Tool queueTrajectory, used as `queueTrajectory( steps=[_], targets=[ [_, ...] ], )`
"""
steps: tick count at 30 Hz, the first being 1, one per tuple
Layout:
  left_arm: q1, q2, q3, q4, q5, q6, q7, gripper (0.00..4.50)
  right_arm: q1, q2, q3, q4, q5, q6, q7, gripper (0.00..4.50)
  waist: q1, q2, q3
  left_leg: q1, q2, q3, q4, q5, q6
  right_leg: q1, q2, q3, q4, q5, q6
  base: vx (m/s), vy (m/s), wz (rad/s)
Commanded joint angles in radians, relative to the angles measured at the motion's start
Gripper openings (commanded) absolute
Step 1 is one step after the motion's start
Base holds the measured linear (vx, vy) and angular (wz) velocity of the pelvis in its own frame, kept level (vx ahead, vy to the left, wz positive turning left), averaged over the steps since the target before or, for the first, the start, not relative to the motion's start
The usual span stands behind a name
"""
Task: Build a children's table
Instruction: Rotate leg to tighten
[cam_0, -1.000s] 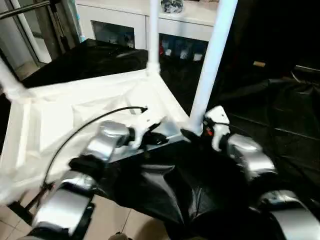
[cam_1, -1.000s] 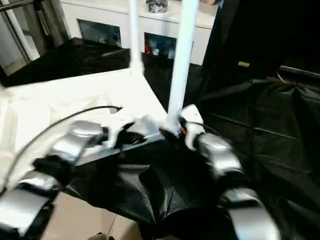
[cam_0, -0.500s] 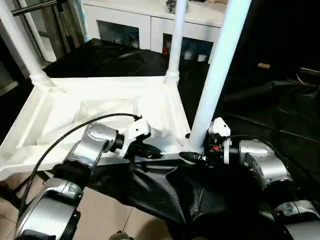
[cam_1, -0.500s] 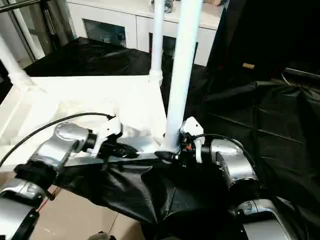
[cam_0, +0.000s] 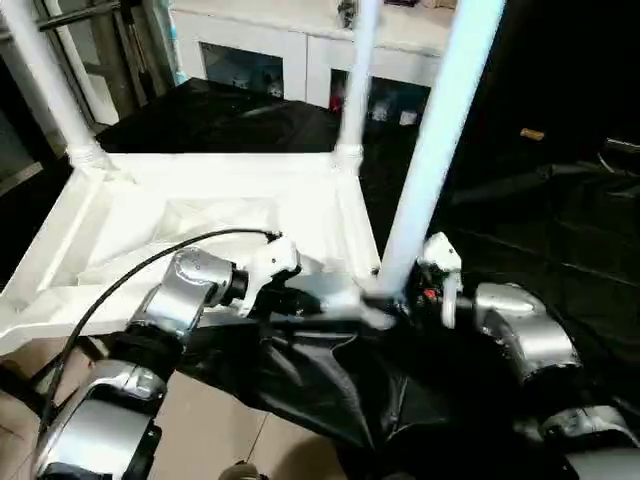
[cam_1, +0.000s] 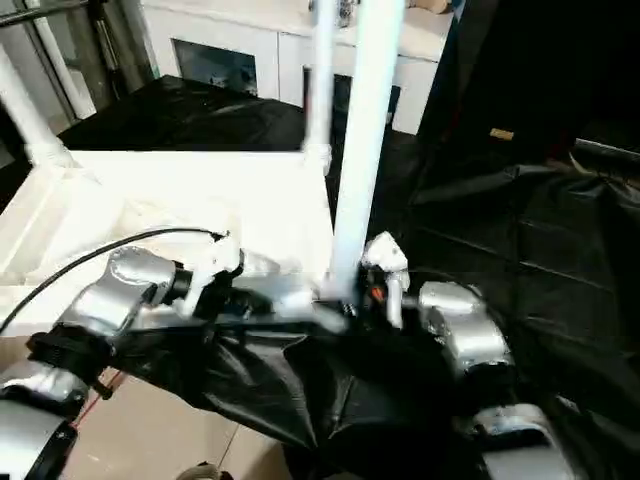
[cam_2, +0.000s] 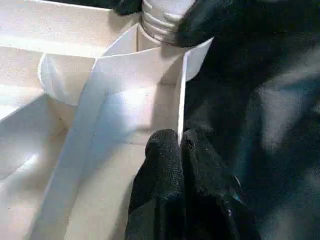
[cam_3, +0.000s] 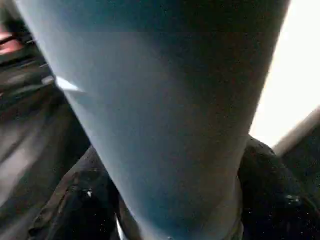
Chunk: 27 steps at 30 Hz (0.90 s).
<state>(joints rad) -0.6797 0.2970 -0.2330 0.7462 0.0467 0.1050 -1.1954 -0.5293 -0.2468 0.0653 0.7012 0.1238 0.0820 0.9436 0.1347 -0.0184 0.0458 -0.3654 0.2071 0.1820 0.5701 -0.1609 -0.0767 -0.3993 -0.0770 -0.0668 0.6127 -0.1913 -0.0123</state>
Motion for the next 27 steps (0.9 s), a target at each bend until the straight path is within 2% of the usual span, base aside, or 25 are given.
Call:
queueTrajectory(
  steps=[1,2,3,4,5,9,10,12,14,17,21,23,27],
  targets=[
    [-0.057,-0.075,0.02,0.036,0.009,0.026,0.156,0.0,-0.027,0.076,0.016,0.099,-0.057,0.026,-0.218,2.7,-0.009,-0.003,-0.055,0.016,0.027,-0.011,-0.071,-0.28,-0.011,0.043,-0.074,0.043,-0.087,-0.324,-0.175,0.0,0.0,0.0],
    [-0.058,-0.076,0.02,0.037,0.01,0.027,0.159,0.0,-0.028,0.078,0.015,0.101,-0.057,0.027,-0.223,2.7,-0.015,0.0,-0.053,0.019,0.026,-0.009,-0.071,-0.285,-0.019,0.036,-0.072,0.046,-0.089,-0.322,-0.175,0.0,0.0,0.0],
    [-0.064,-0.081,0.022,0.046,0.013,0.03,0.178,0.0,-0.034,0.086,0.008,0.112,-0.057,0.031,-0.254,2.7,-0.017,-0.001,-0.054,0.02,0.027,-0.011,-0.072,-0.289,-0.023,0.037,-0.073,0.045,-0.09,-0.326,-0.173,0.0,0.0,0.0],
    [-0.1,-0.119,0.035,0.096,0.029,0.054,0.29,0.0,-0.069,0.141,-0.029,0.169,-0.058,0.056,-0.431,2.69,-0.022,0.003,-0.056,0.019,0.026,-0.01,-0.07,-0.282,-0.022,0.036,-0.071,0.046,-0.088,-0.3,-0.176,0.0,0.0,0.0],
    [-0.1,-0.119,0.035,0.096,0.029,0.054,0.29,0.0,-0.069,0.141,-0.029,0.169,-0.058,0.056,-0.431,2.69,-0.026,0.003,-0.055,0.02,0.025,-0.009,-0.07,-0.285,-0.024,0.034,-0.069,0.048,-0.088,-0.291,-0.18,0.0,0.0,0.0],
    [-0.14,-0.171,0.044,0.149,0.036,0.056,0.392,0.0,-0.103,0.199,-0.019,0.228,-0.092,0.012,-0.531,2.69,-0.023,0.002,-0.058,0.017,0.024,-0.008,-0.068,-0.272,-0.013,0.039,-0.071,0.047,-0.086,-0.253,-0.183,0.0,0.0,0.0],
    [-0.144,-0.177,0.044,0.155,0.037,0.053,0.402,0.0,-0.107,0.205,-0.019,0.235,-0.093,0.003,-0.529,3.04,-0.024,0.002,-0.06,0.016,0.022,-0.008,-0.067,-0.261,-0.013,0.041,-0.068,0.046,-0.084,-0.234,-0.184,0.0,0.0,0.0],
    [-0.151,-0.191,0.046,0.161,0.035,0.048,0.406,0.0,-0.116,0.211,-0.021,0.245,-0.088,0.0,-0.519,3.39,-0.022,0.002,-0.06,0.013,0.022,-0.007,-0.065,-0.242,-0.002,0.044,-0.068,0.047,-0.08,-0.187,-0.193,0.0,0.0,0.0],
    [-0.153,-0.203,0.043,0.16,0.032,0.042,0.383,0.0,-0.126,0.207,-0.021,0.25,-0.083,-0.005,-0.502,3.49,-0.024,0.002,-0.06,0.009,0.022,-0.008,-0.066,-0.232,0.006,0.049,-0.067,0.044,-0.076,-0.158,-0.198,0.0,0.0,0.0],
    [-0.147,-0.202,0.036,0.156,0.027,0.025,0.353,0.0,-0.132,0.194,-0.017,0.252,-0.09,-0.023,-0.491,3.75,-0.027,0.001,-0.06,0.011,0.022,-0.007,-0.065,-0.237,0.015,0.049,-0.068,0.045,-0.078,-0.157,-0.203,0.0,0.0,0.0],
    [-0.127,-0.18,0.013,0.136,0.02,0.011,0.266,0.0,-0.123,0.146,-0.007,0.228,-0.078,-0.081,-0.364,3.75,-0.027,0.0,-0.06,0.01,0.022,-0.006,-0.064,-0.239,0.022,0.051,-0.068,0.045,-0.079,-0.165,-0.205,0.0,0.0,0.0],
    [-0.113,-0.162,0.003,0.119,0.018,0.01,0.218,0.0,-0.105,0.11,0.005,0.191,-0.071,-0.109,-0.256,3.75,-0.024,-0.001,-0.062,0.008,0.023,-0.006,-0.061,-0.221,0.038,0.053,-0.068,0.045,-0.075,-0.129,-0.213,0.0,0.0,0.0],
    [-0.083,-0.119,-0.015,0.08,0.006,0.0,0.105,0.0,-0.073,0.043,0.01,0.119,-0.032,-0.115,-0.056,3.75,-0.018,-0.004,-0.063,0.005,0.025,-0.002,-0.055,-0.182,0.073,0.058,-0.065,0.041,-0.065,-0.048,-0.244,0.0,0.0,0.0]
  ],
)
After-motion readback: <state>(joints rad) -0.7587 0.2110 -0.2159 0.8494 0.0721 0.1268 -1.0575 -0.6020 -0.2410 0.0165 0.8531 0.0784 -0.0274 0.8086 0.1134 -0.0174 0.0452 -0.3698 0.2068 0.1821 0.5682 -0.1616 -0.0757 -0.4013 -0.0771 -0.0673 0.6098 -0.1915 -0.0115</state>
